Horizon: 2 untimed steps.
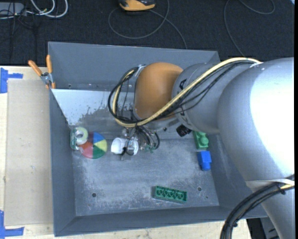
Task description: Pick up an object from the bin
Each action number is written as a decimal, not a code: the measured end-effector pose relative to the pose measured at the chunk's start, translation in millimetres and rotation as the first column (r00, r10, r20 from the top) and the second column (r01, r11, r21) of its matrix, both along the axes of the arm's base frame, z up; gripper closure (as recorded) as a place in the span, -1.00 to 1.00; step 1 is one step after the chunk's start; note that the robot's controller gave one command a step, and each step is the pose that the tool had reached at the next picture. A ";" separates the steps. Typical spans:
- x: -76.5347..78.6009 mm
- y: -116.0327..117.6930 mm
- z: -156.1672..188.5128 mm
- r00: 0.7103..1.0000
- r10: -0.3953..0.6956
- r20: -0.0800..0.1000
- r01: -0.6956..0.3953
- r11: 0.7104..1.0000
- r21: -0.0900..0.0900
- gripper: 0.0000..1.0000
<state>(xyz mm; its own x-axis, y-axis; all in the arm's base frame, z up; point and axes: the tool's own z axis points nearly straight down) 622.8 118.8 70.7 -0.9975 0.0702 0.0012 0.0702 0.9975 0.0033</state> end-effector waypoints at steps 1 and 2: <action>-1.6 -0.3 5.8 1.000 0.000 -0.005 0.000 1.000 -0.001 1.00; -1.0 -0.2 17.8 1.000 0.000 -0.002 0.000 1.000 0.000 1.00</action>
Offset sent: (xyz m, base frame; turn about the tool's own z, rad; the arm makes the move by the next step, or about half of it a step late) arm -0.0002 0.0000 0.0377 0.0000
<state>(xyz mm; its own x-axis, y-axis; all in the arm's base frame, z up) 621.9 118.6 88.4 -0.9975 0.0707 0.0033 0.0707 0.9975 0.0027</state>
